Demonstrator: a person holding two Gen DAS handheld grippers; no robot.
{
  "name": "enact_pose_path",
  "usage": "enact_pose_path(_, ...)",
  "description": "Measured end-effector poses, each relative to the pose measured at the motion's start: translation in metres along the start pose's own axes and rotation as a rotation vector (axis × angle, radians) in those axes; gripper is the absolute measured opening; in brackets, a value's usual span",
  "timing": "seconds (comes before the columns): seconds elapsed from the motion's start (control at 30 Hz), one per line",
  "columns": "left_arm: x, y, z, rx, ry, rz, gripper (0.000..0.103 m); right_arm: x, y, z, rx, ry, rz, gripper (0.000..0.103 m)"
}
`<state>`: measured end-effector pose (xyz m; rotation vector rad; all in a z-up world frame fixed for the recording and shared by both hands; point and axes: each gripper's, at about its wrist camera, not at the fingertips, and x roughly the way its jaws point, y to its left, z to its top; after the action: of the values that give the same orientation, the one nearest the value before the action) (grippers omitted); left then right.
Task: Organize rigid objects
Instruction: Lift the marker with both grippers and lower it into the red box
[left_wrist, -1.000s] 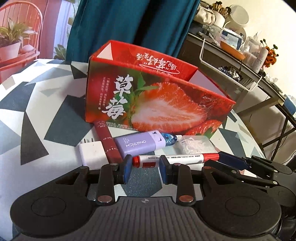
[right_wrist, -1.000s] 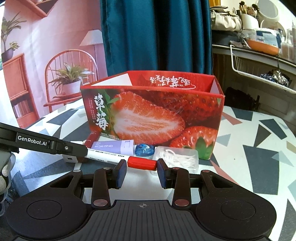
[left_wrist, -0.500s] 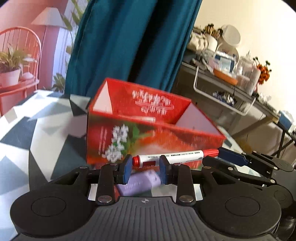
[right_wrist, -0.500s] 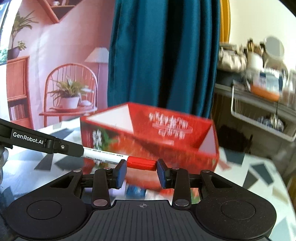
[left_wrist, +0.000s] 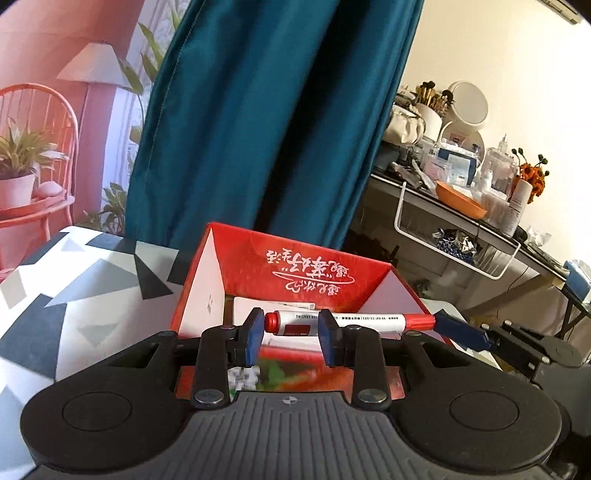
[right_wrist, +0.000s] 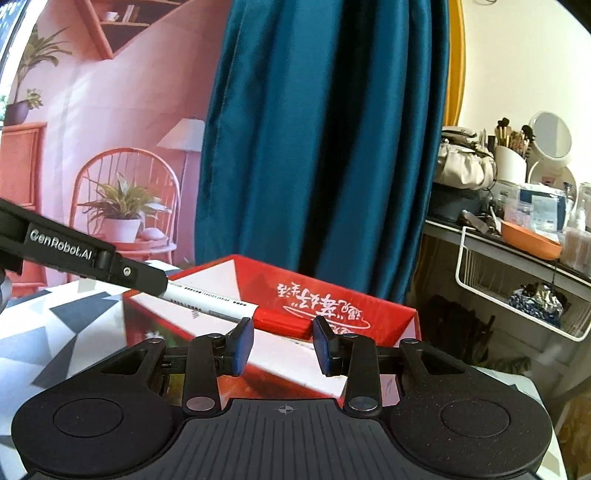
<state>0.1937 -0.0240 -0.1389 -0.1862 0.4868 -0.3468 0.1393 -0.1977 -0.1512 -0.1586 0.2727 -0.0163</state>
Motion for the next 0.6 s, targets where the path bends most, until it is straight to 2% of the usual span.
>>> enact_pose_path(0.1,0.021,0.007,0.014,-0.026,0.016,0.004,0.033,0.022,-0.008,0.004,0.025,0.034,0.010,0.033)
enact_pose_path(0.17,0.038,0.010,0.022,-0.021,0.058,0.009,0.039,0.036,-0.011,0.005,0.033,0.059,0.015,0.033)
enact_pose_path(0.23,0.054,0.011,0.025,-0.012,0.094,0.019,0.039,0.053,-0.016,0.007,0.045,0.083,0.019,0.033)
enact_pose_path(0.43,0.101,0.019,0.028,-0.018,0.226,0.016,0.039,0.099,-0.036,0.006,0.096,0.192,0.020,0.033)
enact_pose_path(0.6,0.123,0.021,0.021,0.015,0.307,0.022,0.039,0.127,-0.050,-0.002,0.161,0.297,0.026,0.033)
